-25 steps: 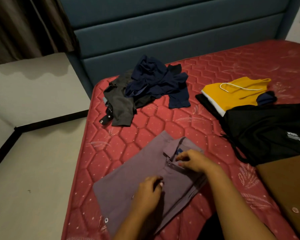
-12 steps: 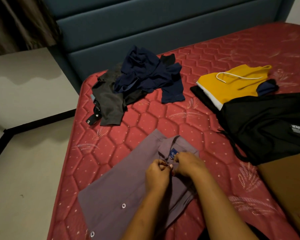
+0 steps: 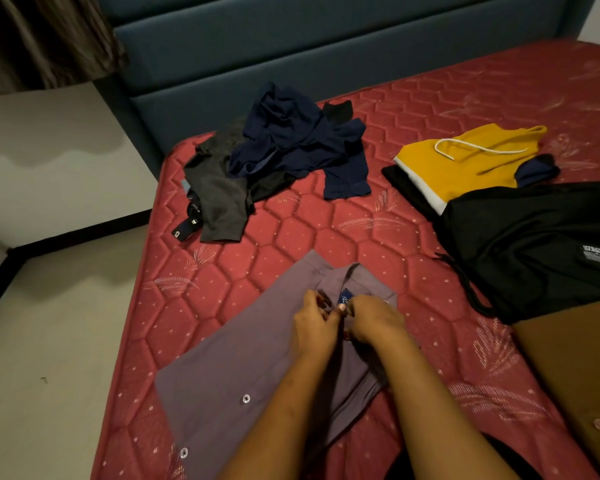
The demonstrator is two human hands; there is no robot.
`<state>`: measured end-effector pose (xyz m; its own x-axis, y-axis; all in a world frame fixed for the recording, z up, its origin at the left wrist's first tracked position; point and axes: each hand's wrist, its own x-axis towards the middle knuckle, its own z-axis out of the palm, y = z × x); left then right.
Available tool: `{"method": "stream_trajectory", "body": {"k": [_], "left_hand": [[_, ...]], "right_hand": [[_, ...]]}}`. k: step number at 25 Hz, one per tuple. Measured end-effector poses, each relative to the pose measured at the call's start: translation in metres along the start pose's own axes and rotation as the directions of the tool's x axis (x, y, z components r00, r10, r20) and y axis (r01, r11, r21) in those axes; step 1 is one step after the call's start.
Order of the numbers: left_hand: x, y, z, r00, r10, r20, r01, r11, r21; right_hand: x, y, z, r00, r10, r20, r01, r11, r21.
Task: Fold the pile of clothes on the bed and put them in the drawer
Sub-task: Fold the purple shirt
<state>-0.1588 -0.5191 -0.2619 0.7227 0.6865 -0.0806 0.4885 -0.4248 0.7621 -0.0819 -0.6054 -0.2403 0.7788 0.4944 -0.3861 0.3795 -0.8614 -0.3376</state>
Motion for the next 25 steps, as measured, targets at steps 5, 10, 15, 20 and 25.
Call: {"method": "stream_trajectory", "body": {"k": [5, 10, 15, 20, 25], "left_hand": [[0.026, 0.008, 0.0, 0.986, -0.165, 0.033, 0.16, 0.98, 0.121], [0.025, -0.002, -0.002, 0.888, -0.431, 0.163, 0.459, 0.794, -0.399], [0.024, -0.004, -0.014, 0.805, -0.514, 0.297, 0.573, 0.541, -0.615], [0.008, -0.014, -0.001, 0.959, -0.278, -0.061, 0.21, 0.838, -0.503], [0.011, -0.014, 0.0, 0.999, -0.036, 0.032, 0.035, 0.999, 0.033]], "right_hand": [[-0.001, -0.001, -0.003, 0.991, -0.109, -0.077, 0.111, 0.993, 0.032], [0.003, -0.006, 0.004, 0.975, -0.207, -0.081, 0.217, 0.966, 0.144], [0.001, -0.006, 0.005, 0.974, -0.213, -0.081, 0.222, 0.966, 0.134], [0.004, -0.006, 0.009, 0.983, -0.172, -0.066, 0.18, 0.974, 0.136], [0.004, -0.006, 0.011, 0.988, -0.134, -0.078, 0.143, 0.982, 0.123]]}}
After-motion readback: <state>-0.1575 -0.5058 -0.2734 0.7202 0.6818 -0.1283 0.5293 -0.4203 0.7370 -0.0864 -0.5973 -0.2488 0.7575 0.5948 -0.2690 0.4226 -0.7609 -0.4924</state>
